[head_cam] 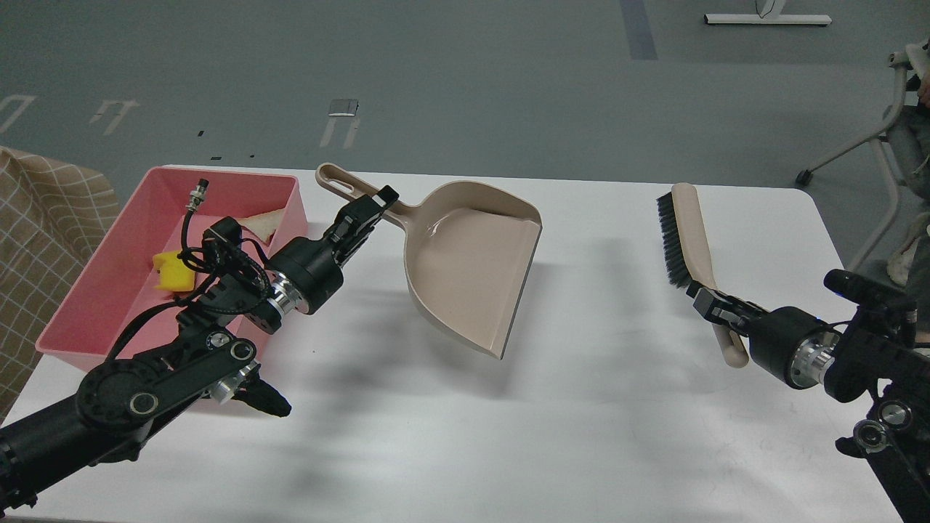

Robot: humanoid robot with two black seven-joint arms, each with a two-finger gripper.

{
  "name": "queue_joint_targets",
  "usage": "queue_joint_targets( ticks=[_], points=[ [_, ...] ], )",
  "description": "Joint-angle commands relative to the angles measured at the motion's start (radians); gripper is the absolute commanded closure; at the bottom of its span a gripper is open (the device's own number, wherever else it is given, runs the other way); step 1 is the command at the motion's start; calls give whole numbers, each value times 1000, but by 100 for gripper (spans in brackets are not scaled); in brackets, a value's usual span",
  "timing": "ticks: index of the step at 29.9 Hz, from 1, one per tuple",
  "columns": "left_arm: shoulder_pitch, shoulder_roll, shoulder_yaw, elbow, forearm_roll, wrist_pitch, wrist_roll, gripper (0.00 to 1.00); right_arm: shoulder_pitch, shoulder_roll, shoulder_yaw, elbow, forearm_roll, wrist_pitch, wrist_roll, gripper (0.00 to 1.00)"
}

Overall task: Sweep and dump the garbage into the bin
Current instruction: 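Carry the empty dustpan back and lower it onto the table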

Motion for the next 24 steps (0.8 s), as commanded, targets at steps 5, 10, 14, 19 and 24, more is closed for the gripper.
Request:
queue_joint_targets(
  ticks=[5, 10, 14, 19, 24],
  points=[
    [-1, -59, 5, -1, 2, 46, 14, 86, 0, 1, 0, -4, 1, 0, 2, 85],
    [-3, -91, 5, -1, 3, 55, 34, 86, 0, 1, 0, -4, 1, 0, 2, 85],
    [-1, -104, 7, -6, 5, 60, 35, 86, 0, 1, 0, -4, 1, 0, 8, 85],
    [-1, -127, 7, -10, 5, 61, 44, 86, 0, 4, -1, -4, 0, 0, 8, 85],
    [-1, -167, 27, -9, 13, 78, 64, 86, 0, 8, -1, -6, 0, 0, 8, 85]
  ],
)
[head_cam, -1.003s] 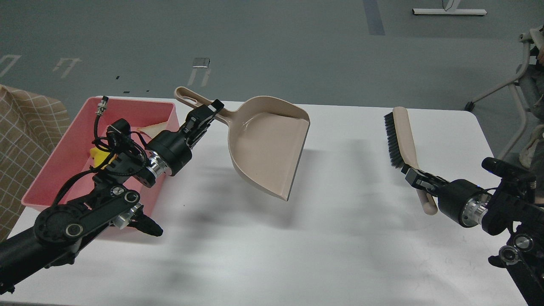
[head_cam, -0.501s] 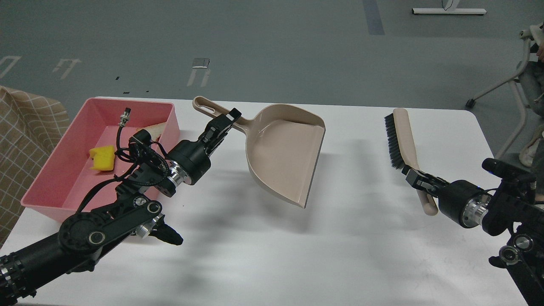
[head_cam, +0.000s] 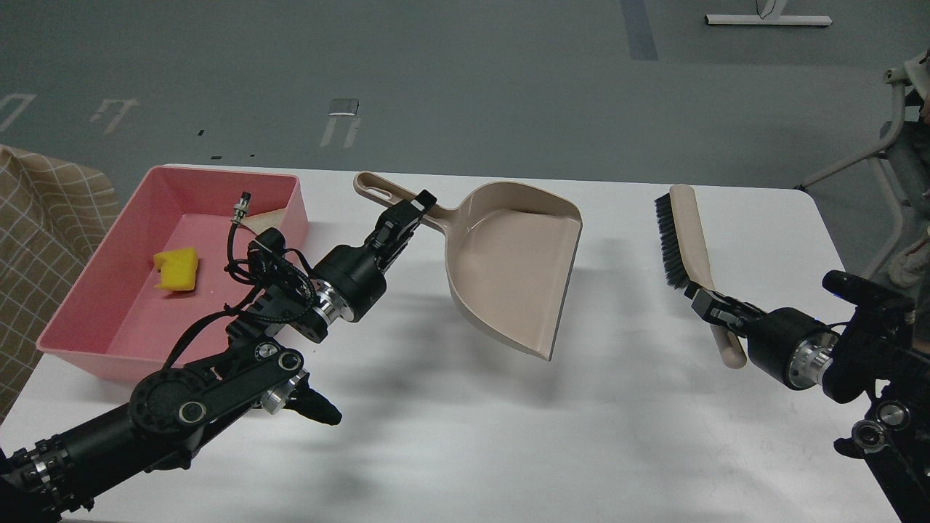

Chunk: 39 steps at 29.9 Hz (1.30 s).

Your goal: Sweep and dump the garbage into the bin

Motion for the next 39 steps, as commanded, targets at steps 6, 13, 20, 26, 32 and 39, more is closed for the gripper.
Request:
queue_joint_targets(
  ticks=[6, 13, 20, 26, 32, 39],
  points=[
    [-6, -68, 54, 38, 14, 40, 12, 86, 0, 1, 0, 0, 0, 0, 0, 85],
    [-32, -114, 103, 156, 14, 78, 6, 85, -8, -2, 0, 3, 1, 0, 0, 85],
    [-35, -117, 119, 192, 14, 109, 4, 85, -20, -10, -11, 3, 0, 0, 0, 85],
    [-31, -117, 134, 198, 14, 124, 2, 84, -43, -10, -16, 1, -6, 0, 0, 85],
    [-28, -134, 136, 198, 14, 126, 2, 81, -72, -13, -16, 1, -9, 0, 0, 85],
    [-32, -135, 136, 196, 14, 126, 2, 80, -100, -12, -16, 1, -12, 0, 0, 85]
  ],
)
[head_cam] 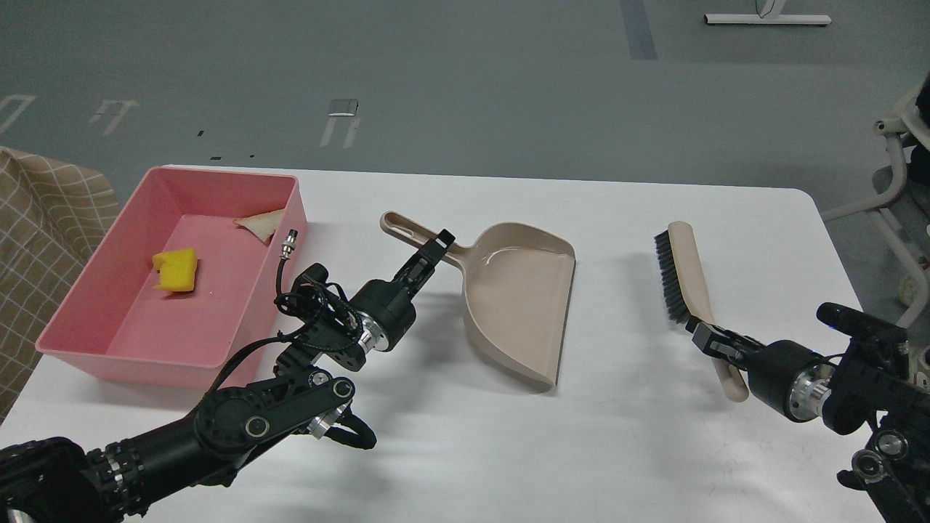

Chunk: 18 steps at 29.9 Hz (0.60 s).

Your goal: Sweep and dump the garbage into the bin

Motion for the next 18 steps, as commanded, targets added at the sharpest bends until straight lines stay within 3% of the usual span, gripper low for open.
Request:
queue_joint_targets(
  ticks=[1, 8, 14, 15, 16, 17, 18],
  points=[
    [-3, 0, 0, -1, 0, 0, -1, 80, -9, 2, 0, -1, -2, 0, 0, 85],
    [0, 0, 2, -1, 0, 0, -1, 77, -10, 6, 0, -15, 0, 0, -2, 79],
    [9, 0, 2, 0, 0, 0, -3, 60, -9, 9, 0, -21, 0, 0, -2, 78],
    [9, 0, 3, 0, 0, 0, -3, 50, -9, 8, 0, -23, 0, 0, -2, 77],
    [9, 0, 3, 0, 0, 0, -3, 30, -9, 9, 2, -23, 1, 0, -2, 74],
    [9, 0, 3, 0, 0, 0, -3, 30, -9, 9, 2, -23, 1, 0, -2, 74],
    [9, -2, 2, 0, 0, 3, -3, 15, -7, 11, 2, -23, 1, 0, -2, 66]
  ],
)
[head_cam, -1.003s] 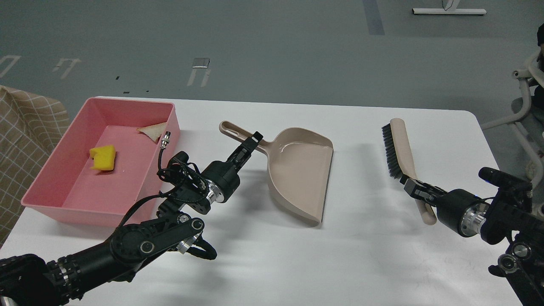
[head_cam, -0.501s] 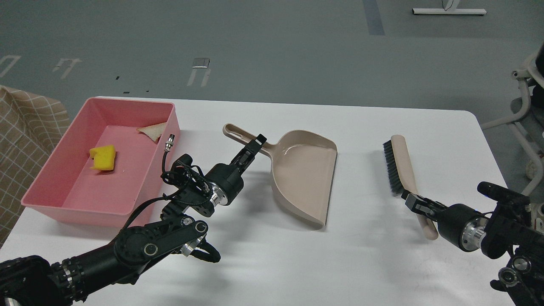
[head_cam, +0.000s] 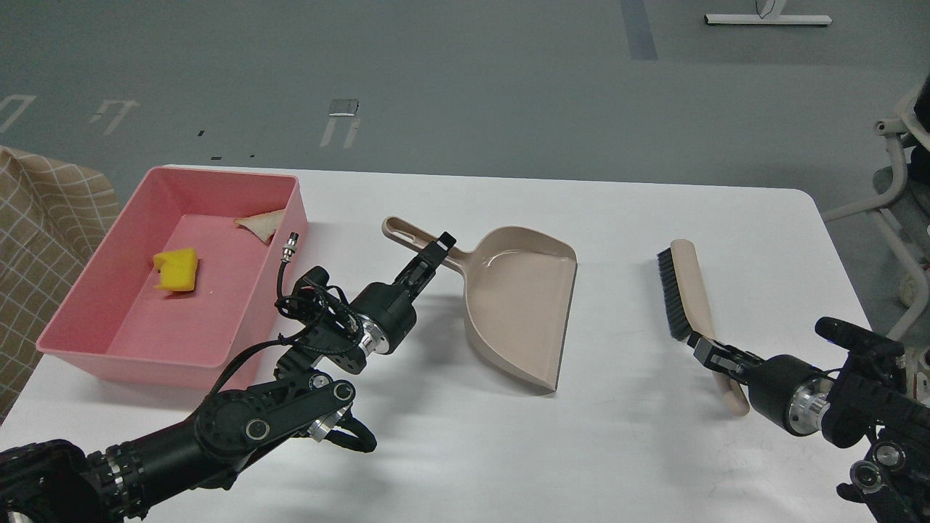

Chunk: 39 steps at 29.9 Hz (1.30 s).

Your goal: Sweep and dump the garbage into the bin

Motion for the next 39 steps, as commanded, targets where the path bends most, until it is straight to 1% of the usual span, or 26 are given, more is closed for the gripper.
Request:
queue_joint_targets(
  ticks=[1, 3, 5, 6, 9, 11, 13, 18, 26, 33, 39],
  points=[
    [1, -2, -1, 1, 0, 15, 0, 8, 3, 4, 3, -4, 1, 0, -1, 46],
    [-1, -2, -1, 0, 0, 29, -1, 3, 8, 5, 6, -17, 4, 0, -1, 28],
    [-3, -2, -1, 0, 1, 34, -1, 2, 9, 5, 12, -20, 11, 0, -3, 18],
    [-4, -2, -1, -4, 1, 34, -3, 2, 11, 8, 17, -21, 15, 0, -3, 8],
    [-6, -2, -1, -10, 11, 34, -3, 2, 15, 19, 23, -21, 18, 0, -5, 2],
    [-7, 2, -1, -16, 23, 37, -3, 2, 20, 20, 34, -19, 22, 0, -5, 0],
    [-7, 9, -1, -19, 34, 40, -3, 2, 22, 22, 40, -19, 34, 0, -6, 0],
    [-6, 52, 11, -20, 147, 85, -4, 2, 38, 22, 40, -19, 73, 0, -12, 0],
    [-3, 95, 16, -33, 187, 85, -6, 2, 45, 22, 38, -17, 73, 0, -14, 0],
    [-3, 114, 17, -33, 187, 85, -20, 2, 42, 13, 26, -14, 71, 0, -32, 0],
    [-3, 115, 17, -31, 189, 85, -32, 2, 37, 8, 23, -14, 71, 0, -34, 0]
  ],
)
